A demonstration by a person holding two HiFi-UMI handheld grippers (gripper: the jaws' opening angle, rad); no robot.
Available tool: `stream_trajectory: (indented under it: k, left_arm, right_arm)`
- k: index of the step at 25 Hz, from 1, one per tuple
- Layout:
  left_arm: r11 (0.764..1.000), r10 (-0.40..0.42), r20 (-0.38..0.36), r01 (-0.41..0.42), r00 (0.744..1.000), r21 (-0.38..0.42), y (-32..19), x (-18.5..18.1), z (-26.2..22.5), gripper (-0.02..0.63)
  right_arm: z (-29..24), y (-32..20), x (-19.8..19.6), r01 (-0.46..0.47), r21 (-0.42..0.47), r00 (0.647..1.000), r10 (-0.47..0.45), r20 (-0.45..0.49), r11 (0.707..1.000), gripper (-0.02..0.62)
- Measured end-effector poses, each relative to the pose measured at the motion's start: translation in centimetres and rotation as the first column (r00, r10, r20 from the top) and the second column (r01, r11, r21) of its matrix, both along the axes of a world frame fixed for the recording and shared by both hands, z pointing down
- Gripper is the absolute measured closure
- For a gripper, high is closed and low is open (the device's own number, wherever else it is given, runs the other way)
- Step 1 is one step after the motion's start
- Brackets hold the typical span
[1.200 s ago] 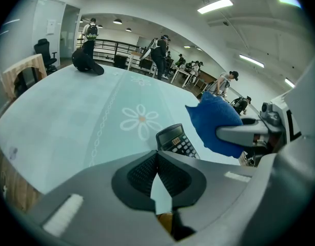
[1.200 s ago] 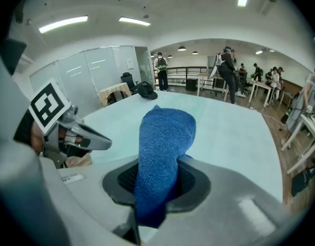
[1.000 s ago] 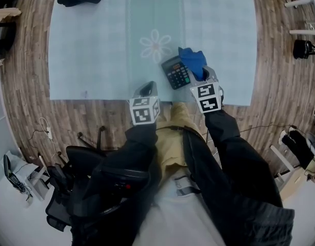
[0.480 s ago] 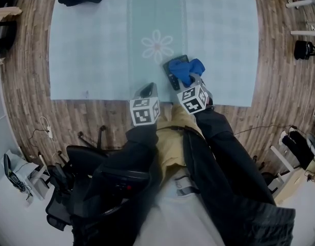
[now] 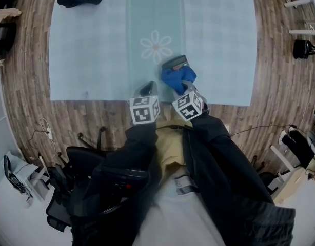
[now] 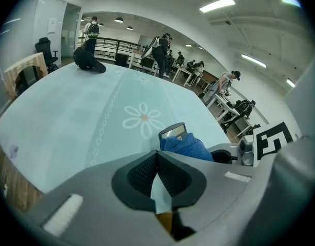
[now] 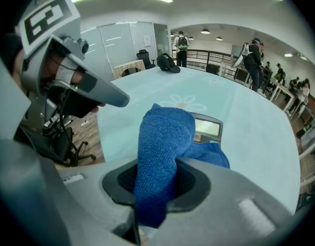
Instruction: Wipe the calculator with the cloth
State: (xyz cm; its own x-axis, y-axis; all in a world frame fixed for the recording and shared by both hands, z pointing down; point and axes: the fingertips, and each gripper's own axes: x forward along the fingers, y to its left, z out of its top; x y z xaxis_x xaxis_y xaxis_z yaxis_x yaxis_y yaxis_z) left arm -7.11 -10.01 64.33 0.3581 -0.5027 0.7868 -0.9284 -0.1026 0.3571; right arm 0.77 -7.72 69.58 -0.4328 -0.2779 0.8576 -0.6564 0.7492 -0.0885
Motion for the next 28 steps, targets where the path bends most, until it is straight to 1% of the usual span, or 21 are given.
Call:
stream_trajectory:
  k: [3, 6, 8, 13, 19, 23, 25, 28]
  left_arm:
    - [1.000, 0.006, 0.003, -0.006, 1.000, 0.009, -0.4, 0.3, -0.4, 0.607]
    - [1.000, 0.013, 0.007, -0.013, 1.000, 0.024, -1.1, 0.2, -0.9, 0.608]
    - [0.999, 0.017, 0.007, -0.017, 1.000, 0.038, -1.5, 0.3, -1.3, 0.609]
    - [0.995, 0.037, 0.006, -0.037, 0.999, 0.095, -4.0, 0.6, -2.9, 0.609]
    - [0.982, 0.069, 0.002, -0.068, 0.998, 0.176, -7.2, 2.2, -5.9, 0.607]
    - [0.968, 0.068, -0.016, -0.063, 0.998, 0.243, -10.0, 3.0, -8.8, 0.609]
    - [0.956, 0.065, -0.019, -0.057, 0.998, 0.286, -11.5, 3.3, -10.5, 0.608]
    - [0.921, 0.055, 0.007, -0.054, 0.998, 0.385, -13.7, 3.3, -13.7, 0.609]
  right_arm:
    - [-0.6, 1.3, -0.2, -0.005, -0.034, 0.999, 0.007, 0.045, 0.999, 0.505]
    - [-2.0, 1.4, 0.1, -0.069, -0.047, 0.992, 0.074, 0.100, 0.996, 0.505]
    - [-3.3, 0.8, 0.6, -0.123, -0.039, 0.983, 0.127, 0.134, 0.992, 0.505]
    - [-7.0, -2.8, 1.7, -0.218, 0.047, 0.957, 0.204, 0.205, 0.975, 0.505]
    - [-12.1, -7.5, 3.3, -0.337, 0.124, 0.909, 0.289, 0.299, 0.933, 0.505]
    - [-16.0, -10.5, 3.9, -0.387, 0.182, 0.880, 0.303, 0.366, 0.904, 0.505]
    - [-17.7, -11.8, 4.2, -0.412, 0.203, 0.863, 0.310, 0.398, 0.888, 0.505]
    - [-20.2, -13.4, 4.5, -0.442, 0.240, 0.843, 0.309, 0.439, 0.864, 0.505]
